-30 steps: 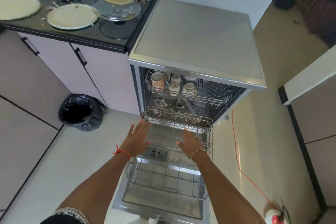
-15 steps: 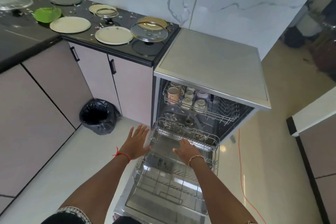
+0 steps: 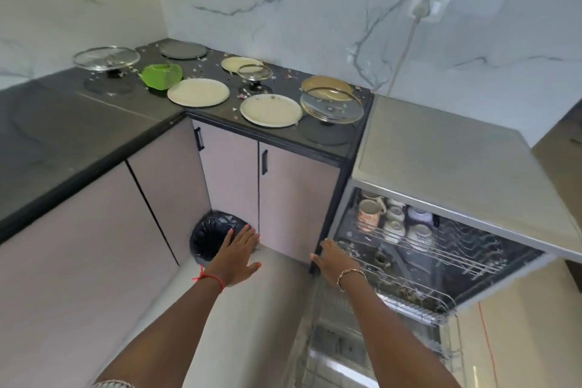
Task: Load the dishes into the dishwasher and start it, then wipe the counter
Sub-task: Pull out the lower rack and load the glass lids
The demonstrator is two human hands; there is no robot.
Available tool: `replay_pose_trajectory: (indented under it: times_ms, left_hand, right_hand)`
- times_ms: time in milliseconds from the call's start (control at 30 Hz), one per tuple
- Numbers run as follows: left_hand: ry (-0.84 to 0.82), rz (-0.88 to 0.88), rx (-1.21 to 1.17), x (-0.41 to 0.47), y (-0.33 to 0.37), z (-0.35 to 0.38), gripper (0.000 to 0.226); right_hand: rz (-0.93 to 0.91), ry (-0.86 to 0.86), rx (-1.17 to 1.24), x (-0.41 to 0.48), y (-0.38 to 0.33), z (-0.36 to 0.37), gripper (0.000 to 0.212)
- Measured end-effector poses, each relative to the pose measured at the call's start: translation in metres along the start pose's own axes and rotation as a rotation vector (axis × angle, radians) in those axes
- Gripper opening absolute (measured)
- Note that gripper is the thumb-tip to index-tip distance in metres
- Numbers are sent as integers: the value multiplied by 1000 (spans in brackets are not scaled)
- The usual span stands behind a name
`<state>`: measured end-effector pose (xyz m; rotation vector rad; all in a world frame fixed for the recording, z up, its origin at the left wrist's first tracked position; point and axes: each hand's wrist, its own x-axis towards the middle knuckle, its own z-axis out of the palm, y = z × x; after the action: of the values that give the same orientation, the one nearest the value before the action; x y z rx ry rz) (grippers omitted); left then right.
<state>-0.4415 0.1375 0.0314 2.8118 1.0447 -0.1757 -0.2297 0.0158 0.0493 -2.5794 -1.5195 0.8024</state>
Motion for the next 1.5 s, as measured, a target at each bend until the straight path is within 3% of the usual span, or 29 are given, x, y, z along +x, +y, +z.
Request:
replay_pose_trajectory:
  times_ms: [233, 433, 733, 833, 1000, 1067, 1133, 1233, 1400, 1500]
  left_hand:
    - [57, -17, 0, 27, -104, -39, 68]
    - [126, -47, -46, 73, -148, -59, 67]
    - [205, 11, -87, 187, -169, -82, 65]
    - [209, 12, -86, 236, -170, -90, 66]
    - [246, -42, -163, 314, -186, -109, 68]
    - [246, -78, -204, 337, -195, -115, 70]
    - [206, -113, -225, 353, -205, -119, 73]
    - [130, -177, -230, 370, -221, -120, 77]
    - [61, -178, -194, 388, -235, -118, 82]
    - [76, -136, -193, 391, -243, -112, 99]
  right_hand:
    - [-39, 69, 56, 57, -85, -17, 50]
    - [-17, 182, 160, 106, -106, -58, 50]
    - [83, 557, 531, 212, -92, -144, 37]
    - [150, 659, 667, 249, -78, -176, 45]
    - [411, 851, 1194, 303, -46, -226, 56]
    - [537, 781, 1506, 323, -30, -239, 59]
    - [552, 680, 1711, 339, -14, -244, 61]
    - [565, 658, 1816, 354, -4, -249, 56]
    - [551, 636, 1978, 369, -5, -251, 25]
    - [499, 576, 2111, 376, -4, -250, 7]
